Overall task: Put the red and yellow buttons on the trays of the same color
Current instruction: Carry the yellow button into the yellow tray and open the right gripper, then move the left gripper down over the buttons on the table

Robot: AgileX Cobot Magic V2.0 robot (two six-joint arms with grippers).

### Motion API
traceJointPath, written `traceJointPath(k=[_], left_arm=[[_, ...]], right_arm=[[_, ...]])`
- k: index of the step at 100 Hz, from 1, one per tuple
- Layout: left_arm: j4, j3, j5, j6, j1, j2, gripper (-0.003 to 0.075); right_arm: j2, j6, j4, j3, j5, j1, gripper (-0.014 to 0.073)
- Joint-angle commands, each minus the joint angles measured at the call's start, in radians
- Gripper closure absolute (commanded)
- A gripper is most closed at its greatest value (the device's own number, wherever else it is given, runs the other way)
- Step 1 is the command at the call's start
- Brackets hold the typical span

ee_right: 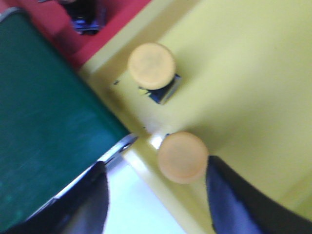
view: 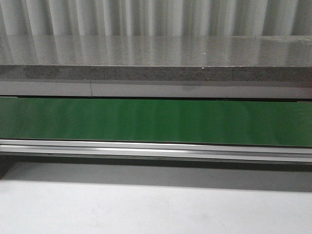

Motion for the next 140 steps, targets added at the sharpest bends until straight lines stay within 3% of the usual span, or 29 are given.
traceJointPath(k=[1,13,19,77,115,140], left_arm=[[-0.017,-0.026,-0.082,0.002,-0.009,0.006,0.0741],[-0.017,-0.026,-0.082,0.002,-0.009,0.006,0.0741],[-0.017,-0.026,-0.082,0.002,-0.009,0.006,0.0741],[-0.015,-0.026,-0.11,0.002,-0.009,0.006,0.0741],[-0.015,-0.025,-0.099,0.002,-0.009,0.006,0.0741],[0.019,-0.07,-0.094,-0.045,0.01,0.088,0.0741]], right_arm=[[-0.064,-0.024,-0.012,-0.03,-0.006,0.067,0.035],[-0.116,-0.04,-0.012,-0.03,0.022,0.202,0.0602],[-0.139,-0.053,-0.012,-0.03,0.036,0.26,0.0665],[-0.549,-0.242,-0.012,0.044,0.0,0.623,0.0659],[-0.823,-0.269,-0.007,0.163,0.008,0.669,0.0659],[-0.849,-0.269,-0.007,0.174,0.035,0.669,0.0659]])
